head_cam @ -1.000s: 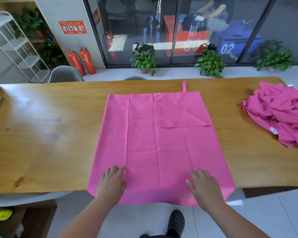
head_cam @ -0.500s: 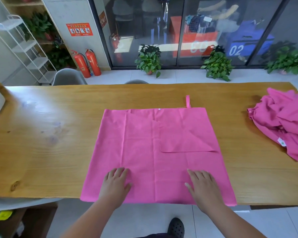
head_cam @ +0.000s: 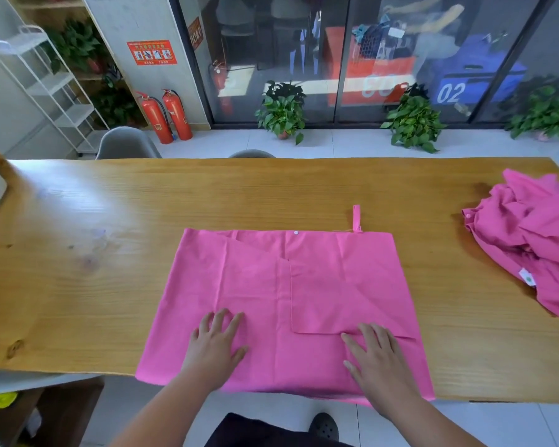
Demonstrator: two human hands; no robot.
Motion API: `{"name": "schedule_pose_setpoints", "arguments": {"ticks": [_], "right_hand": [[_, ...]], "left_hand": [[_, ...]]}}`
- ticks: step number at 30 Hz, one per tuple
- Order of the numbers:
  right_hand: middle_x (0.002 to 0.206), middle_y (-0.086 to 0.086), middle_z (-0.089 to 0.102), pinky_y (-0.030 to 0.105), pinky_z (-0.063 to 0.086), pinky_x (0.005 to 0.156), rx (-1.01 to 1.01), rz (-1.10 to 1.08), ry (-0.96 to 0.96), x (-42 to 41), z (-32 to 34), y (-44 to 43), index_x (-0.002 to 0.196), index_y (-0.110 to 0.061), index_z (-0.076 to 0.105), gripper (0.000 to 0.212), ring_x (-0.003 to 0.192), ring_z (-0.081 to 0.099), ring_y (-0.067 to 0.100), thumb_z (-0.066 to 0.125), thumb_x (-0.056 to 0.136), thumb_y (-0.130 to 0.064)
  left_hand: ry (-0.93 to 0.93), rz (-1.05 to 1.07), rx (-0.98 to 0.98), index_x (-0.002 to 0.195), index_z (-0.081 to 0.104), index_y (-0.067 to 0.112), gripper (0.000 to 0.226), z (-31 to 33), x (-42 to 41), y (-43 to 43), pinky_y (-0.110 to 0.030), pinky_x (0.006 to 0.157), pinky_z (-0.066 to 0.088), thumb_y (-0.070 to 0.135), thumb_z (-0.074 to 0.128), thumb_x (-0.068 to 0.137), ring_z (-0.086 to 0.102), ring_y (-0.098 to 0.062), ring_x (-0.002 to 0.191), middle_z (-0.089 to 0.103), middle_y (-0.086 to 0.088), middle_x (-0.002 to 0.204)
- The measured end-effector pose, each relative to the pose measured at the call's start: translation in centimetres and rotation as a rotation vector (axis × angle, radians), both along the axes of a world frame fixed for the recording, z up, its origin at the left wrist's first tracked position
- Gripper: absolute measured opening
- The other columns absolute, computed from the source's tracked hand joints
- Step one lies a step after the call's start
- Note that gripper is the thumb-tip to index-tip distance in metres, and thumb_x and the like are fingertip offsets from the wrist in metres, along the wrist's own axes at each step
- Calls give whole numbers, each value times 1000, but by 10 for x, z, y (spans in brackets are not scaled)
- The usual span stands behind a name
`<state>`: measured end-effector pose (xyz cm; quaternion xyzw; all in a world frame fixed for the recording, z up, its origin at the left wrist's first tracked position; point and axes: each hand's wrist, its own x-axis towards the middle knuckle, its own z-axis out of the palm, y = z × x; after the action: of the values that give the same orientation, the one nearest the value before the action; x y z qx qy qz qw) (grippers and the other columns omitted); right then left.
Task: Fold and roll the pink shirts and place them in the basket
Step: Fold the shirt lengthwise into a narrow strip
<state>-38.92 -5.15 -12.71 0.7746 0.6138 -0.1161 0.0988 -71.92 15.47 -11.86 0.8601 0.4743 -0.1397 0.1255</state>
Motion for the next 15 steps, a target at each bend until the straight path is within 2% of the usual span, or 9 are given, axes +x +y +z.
{"name": "schedule_pose_setpoints", "arguments": {"ticks": [2, 5, 7, 11, 13, 15], "right_hand": [[170, 14, 29, 58, 21, 121, 9, 48, 7, 6, -3, -1, 156, -28, 50, 63, 154, 30, 41, 33, 102, -55], [175, 8, 20, 57, 21, 121, 8, 99, 25, 12, -5, 1, 155, -24, 51, 63, 158, 24, 38, 37, 102, -55], [173, 4, 27, 55, 24, 121, 8, 107, 26, 14, -6, 8, 151, -24, 56, 62, 157, 29, 33, 36, 102, -56], [158, -4, 52, 46, 47, 113, 7, 78, 43, 21, -6, 25, 140, -28, 67, 60, 146, 46, 22, 35, 99, -58], [157, -8, 53, 42, 45, 113, 1, 44, 59, 23, -2, 32, 146, -30, 62, 63, 145, 50, 18, 30, 101, -60], [161, -11, 46, 40, 39, 119, 7, 7, 112, 25, 6, 39, 157, -31, 48, 61, 148, 45, 16, 31, 105, -58]], "left_hand": [[18, -21, -15, 167, 1, 43, 80, -3, 5, 0, -60, 129, 18, 75, 32, 100, -2, -36, 163, -6, 4, 177], [34, -57, -24, 167, -5, 43, 82, -10, 12, 2, -61, 130, 8, 77, 25, 99, -14, -35, 162, -18, 6, 176], [32, -87, -19, 167, -8, 42, 81, -11, 19, 6, -60, 130, 2, 76, 25, 101, -19, -32, 161, -22, 7, 174], [21, -152, -14, 167, -9, 41, 80, -11, 37, 19, -57, 131, 0, 73, 27, 103, -22, -30, 161, -27, 7, 173], [12, -188, -14, 168, -8, 40, 80, -12, 43, 28, -55, 131, -3, 72, 28, 103, -22, -30, 161, -28, 7, 173], [12, -211, -20, 168, -9, 39, 80, -13, 49, 36, -55, 131, -4, 71, 28, 104, -23, -30, 160, -29, 6, 172]]}}
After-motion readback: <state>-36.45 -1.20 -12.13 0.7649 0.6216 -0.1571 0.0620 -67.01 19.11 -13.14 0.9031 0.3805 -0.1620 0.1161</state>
